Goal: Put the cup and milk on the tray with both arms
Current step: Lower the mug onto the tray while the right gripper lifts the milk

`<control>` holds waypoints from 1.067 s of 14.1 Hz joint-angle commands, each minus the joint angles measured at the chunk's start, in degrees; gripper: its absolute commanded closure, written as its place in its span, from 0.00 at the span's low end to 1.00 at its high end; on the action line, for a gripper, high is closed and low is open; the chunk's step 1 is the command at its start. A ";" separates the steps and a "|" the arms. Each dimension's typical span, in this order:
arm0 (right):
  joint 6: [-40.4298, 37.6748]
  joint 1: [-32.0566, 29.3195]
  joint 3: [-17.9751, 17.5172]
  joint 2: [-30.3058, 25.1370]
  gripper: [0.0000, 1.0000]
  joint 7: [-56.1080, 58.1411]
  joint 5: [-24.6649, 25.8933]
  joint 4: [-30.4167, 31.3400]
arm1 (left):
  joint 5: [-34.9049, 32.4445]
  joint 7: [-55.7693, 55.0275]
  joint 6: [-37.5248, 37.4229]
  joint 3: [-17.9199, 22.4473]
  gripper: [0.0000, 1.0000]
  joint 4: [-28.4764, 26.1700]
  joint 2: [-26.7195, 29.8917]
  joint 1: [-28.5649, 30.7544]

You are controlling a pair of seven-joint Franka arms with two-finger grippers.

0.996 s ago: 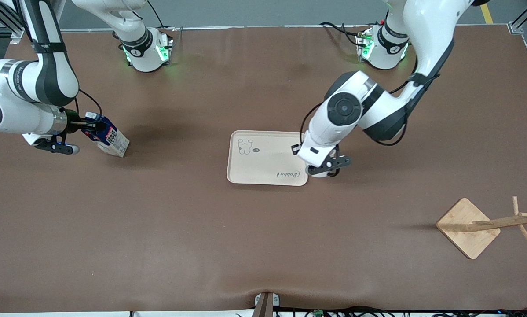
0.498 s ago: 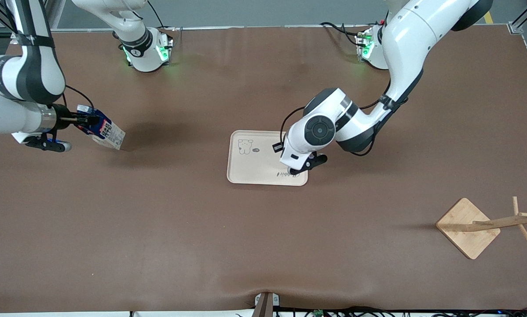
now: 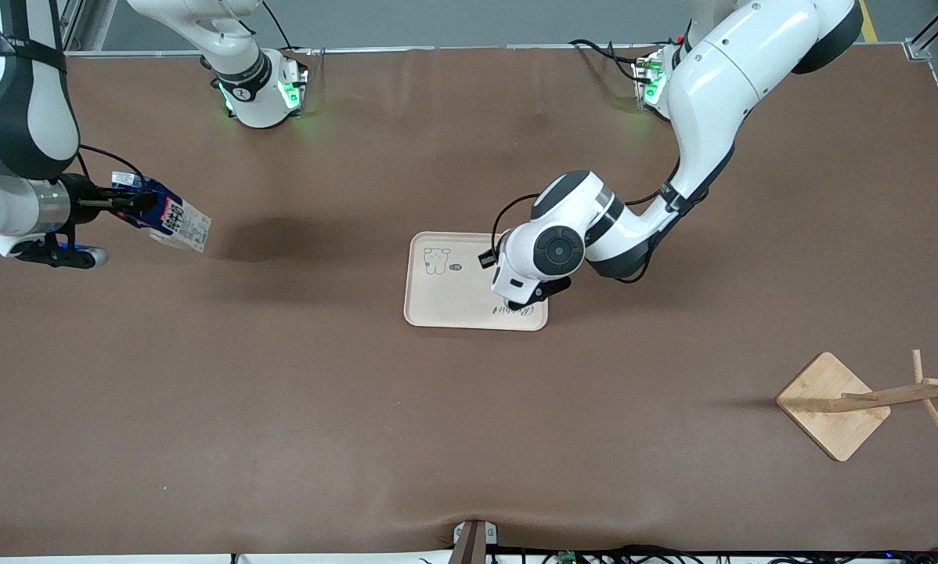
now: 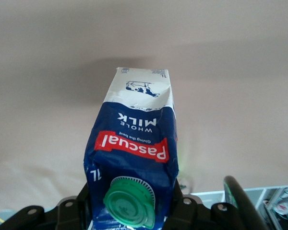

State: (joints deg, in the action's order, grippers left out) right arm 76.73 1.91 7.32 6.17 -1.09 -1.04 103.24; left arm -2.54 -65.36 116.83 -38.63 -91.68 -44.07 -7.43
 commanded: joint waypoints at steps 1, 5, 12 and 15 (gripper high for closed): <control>-7.45 3.01 0.06 4.89 1.00 -1.36 -0.19 -10.05 | 0.69 0.23 -1.16 0.05 1.00 1.77 -1.20 -0.48; -8.70 9.15 -0.03 6.04 1.00 -8.47 -0.89 -14.91 | -0.01 3.39 -1.16 0.14 1.00 1.77 -1.28 -1.00; -8.35 15.14 -0.03 8.23 1.00 -15.86 -11.87 -19.11 | -4.40 6.82 -1.77 0.14 0.00 4.05 -0.58 -2.59; -7.83 16.98 -0.03 10.34 1.00 -19.47 -14.77 -21.75 | -4.76 6.74 -2.83 0.05 0.00 5.02 0.65 -2.85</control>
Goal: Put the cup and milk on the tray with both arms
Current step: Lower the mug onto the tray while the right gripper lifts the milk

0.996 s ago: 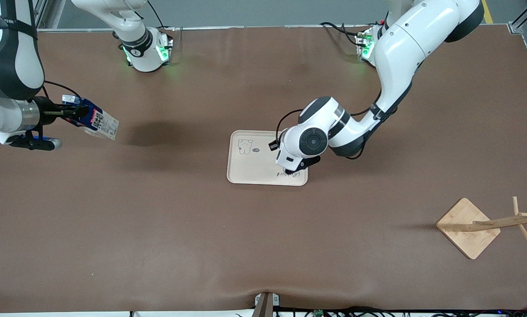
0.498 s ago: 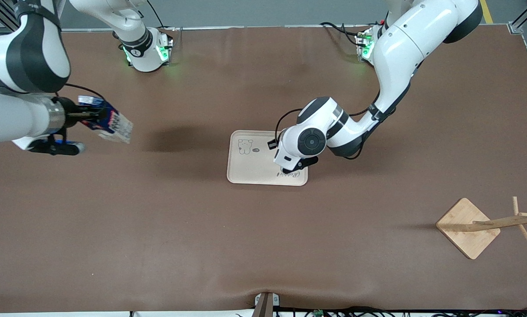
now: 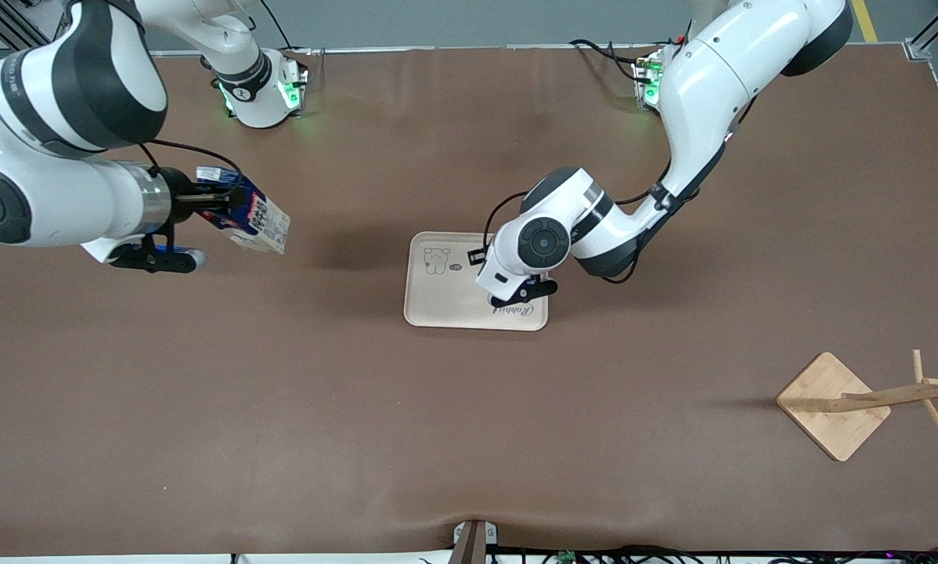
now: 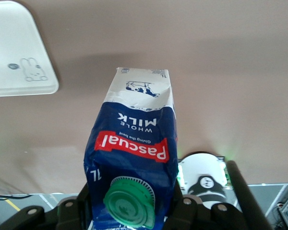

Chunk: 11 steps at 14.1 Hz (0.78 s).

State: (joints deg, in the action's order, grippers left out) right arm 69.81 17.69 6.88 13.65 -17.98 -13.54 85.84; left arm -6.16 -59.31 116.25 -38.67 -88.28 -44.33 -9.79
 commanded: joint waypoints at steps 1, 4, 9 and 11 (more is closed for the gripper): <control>-0.99 1.55 0.41 4.18 1.00 -3.89 -2.98 -5.85 | -1.14 0.77 -3.91 0.09 0.00 2.67 1.78 -0.50; 0.67 4.01 0.41 7.25 1.00 -7.58 -7.45 -7.00 | -1.14 2.35 -11.90 0.26 0.00 7.23 4.77 0.91; 10.60 11.47 0.32 12.97 1.00 -9.26 -11.16 -7.79 | -6.48 6.14 -16.84 0.35 0.00 7.86 14.61 9.86; 11.83 14.38 0.32 16.04 1.00 -10.75 -11.25 -10.68 | -9.65 6.49 -18.52 0.27 0.00 7.86 17.07 13.46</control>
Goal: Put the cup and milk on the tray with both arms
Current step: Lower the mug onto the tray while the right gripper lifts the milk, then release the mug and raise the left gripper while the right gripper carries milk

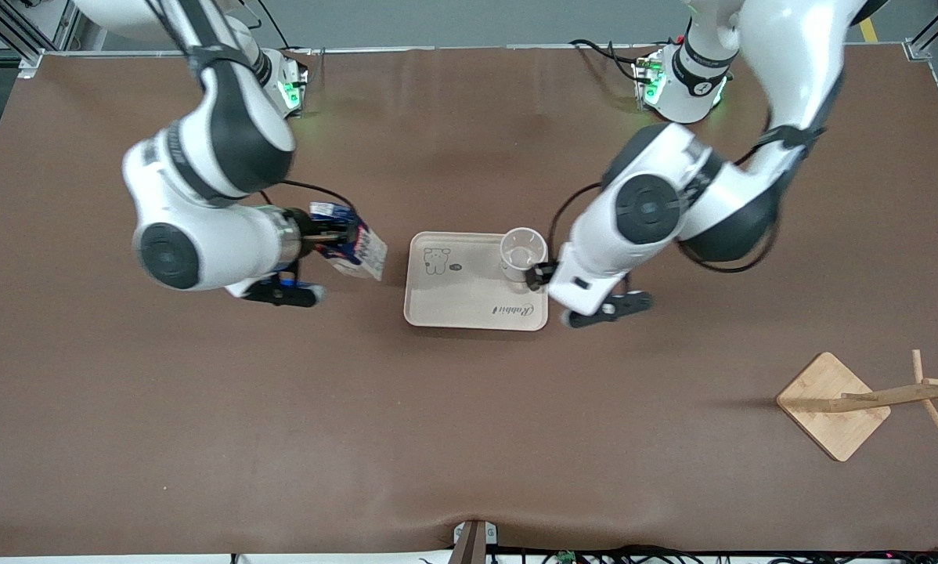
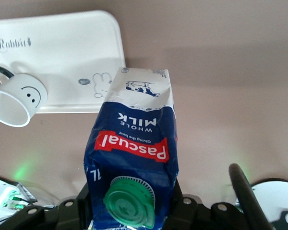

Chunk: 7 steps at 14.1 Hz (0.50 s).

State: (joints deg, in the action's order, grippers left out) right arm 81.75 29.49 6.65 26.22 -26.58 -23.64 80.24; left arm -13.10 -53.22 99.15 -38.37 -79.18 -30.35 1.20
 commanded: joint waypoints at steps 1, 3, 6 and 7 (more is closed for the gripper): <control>1.55 3.80 0.56 5.49 1.00 -3.64 -1.14 -7.00 | -3.24 0.92 -1.42 -0.04 0.00 -1.15 4.06 4.15; 6.56 7.40 0.56 9.01 1.00 -6.72 -1.14 -8.16 | -3.16 3.90 -1.51 -0.21 0.00 -1.06 6.09 7.93; 9.56 8.56 0.56 10.78 1.00 -6.73 -1.14 -8.17 | -3.33 6.71 -5.88 0.05 0.00 -1.15 9.96 12.24; 10.27 8.74 0.56 11.31 1.00 -6.64 -1.14 -8.08 | -3.42 8.90 -7.47 0.22 0.00 -1.07 10.83 13.56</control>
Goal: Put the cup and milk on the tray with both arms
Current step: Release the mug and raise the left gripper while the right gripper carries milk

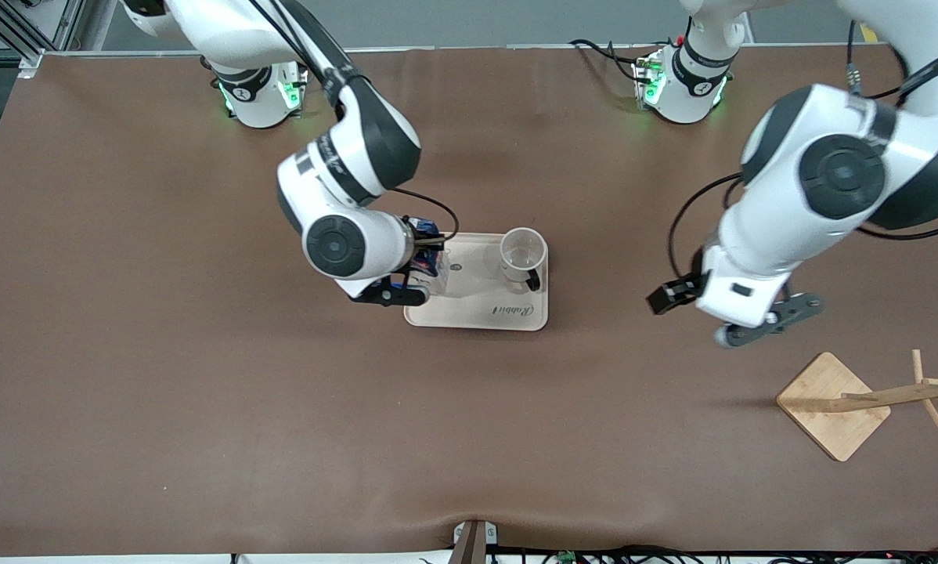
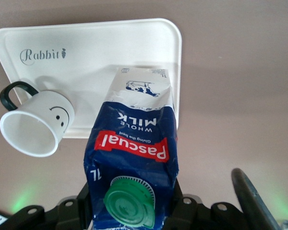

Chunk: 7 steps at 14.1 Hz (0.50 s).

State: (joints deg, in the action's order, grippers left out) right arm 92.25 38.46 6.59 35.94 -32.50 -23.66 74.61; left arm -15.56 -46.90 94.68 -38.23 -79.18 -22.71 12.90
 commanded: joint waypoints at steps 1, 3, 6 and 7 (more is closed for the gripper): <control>-0.06 -0.05 0.62 2.28 1.00 -0.46 -1.12 -2.45 | -0.87 5.56 -4.06 0.08 0.00 -1.15 4.68 3.78; 0.29 0.74 0.62 3.08 1.00 -0.46 -1.12 -2.45 | -0.87 11.71 -5.20 -0.09 0.00 -1.16 6.88 7.13; 0.47 2.06 0.62 4.05 0.98 -0.37 -1.12 -2.36 | -0.70 18.40 -7.84 0.08 0.00 -1.24 10.13 8.98; 0.47 2.41 0.62 4.22 0.90 -0.46 -1.04 -2.36 | -0.35 20.94 -8.54 -0.18 0.00 -1.16 10.40 10.03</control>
State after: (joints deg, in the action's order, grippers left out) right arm 93.08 39.71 6.73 38.40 -32.48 -23.66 74.10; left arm -15.66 -29.70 87.58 -38.05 -79.18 -14.67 21.76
